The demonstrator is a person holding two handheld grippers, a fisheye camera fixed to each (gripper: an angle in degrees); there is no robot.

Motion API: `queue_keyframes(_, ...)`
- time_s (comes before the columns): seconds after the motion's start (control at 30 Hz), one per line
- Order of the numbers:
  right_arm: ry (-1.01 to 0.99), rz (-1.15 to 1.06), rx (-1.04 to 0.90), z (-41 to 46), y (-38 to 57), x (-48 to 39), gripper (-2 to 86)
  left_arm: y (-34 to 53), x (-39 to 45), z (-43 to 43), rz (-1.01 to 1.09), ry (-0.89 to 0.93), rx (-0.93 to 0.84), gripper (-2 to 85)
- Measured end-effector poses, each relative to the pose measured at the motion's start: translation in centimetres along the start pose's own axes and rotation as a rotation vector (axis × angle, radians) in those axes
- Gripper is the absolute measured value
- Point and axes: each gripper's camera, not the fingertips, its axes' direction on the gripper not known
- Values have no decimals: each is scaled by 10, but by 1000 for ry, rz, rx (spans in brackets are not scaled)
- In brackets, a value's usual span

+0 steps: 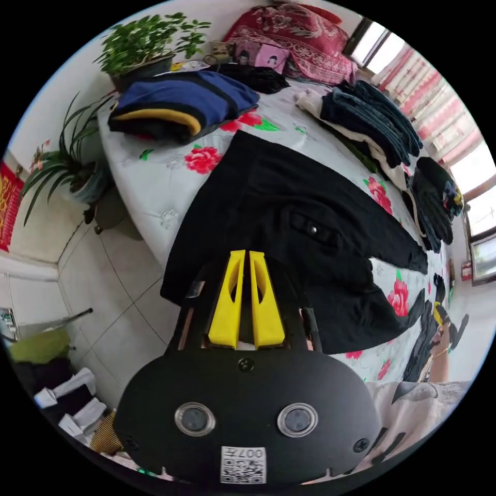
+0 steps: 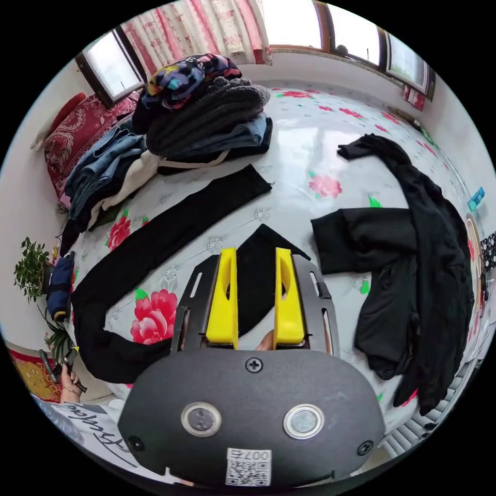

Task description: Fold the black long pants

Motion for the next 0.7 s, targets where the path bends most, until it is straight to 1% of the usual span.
queue_keyframes(0.07,-19,19,-35,4,9,4,104,15,-30,-13,-139,-39,-2,36)
queue_keyframes(0.1,-28,12,-44,4,9,-3,105,17,-36,-14,-172,-39,-8,44)
queue_keyframes(0.17,-33,-24,-51,3,3,-23,106,21,-53,-9,-265,20,-58,67)
queue_keyframes(0.27,-37,-70,-89,13,-15,-59,99,22,-64,-4,-343,90,-94,84)
queue_keyframes(0.33,-6,-70,-164,35,-24,-69,84,17,-67,-11,-354,87,-78,84)
queue_keyframes(0.37,22,-66,-241,53,-28,-72,64,11,-67,-15,-353,83,-88,81)
queue_keyframes(0.43,26,-95,-205,46,-28,-74,33,-1,-67,-21,-329,70,-122,65)
queue_keyframes(0.47,-25,-90,-162,27,-32,-72,18,-10,-68,-27,-293,57,-138,42)
queue_keyframes(0.5,-108,-102,-93,-1,-33,-70,10,-14,-68,-31,-268,64,-141,27)
queue_keyframes(0.53,-148,-106,-34,-20,-31,-67,8,-21,-69,-38,-234,86,-149,8)
queue_keyframes(0.6,-323,-122,169,-99,-15,-45,3,-24,-74,-54,-201,134,-128,-2)
queue_keyframes(0.7,-427,-58,286,-160,24,4,3,-17,-90,-84,-194,233,-67,-7)
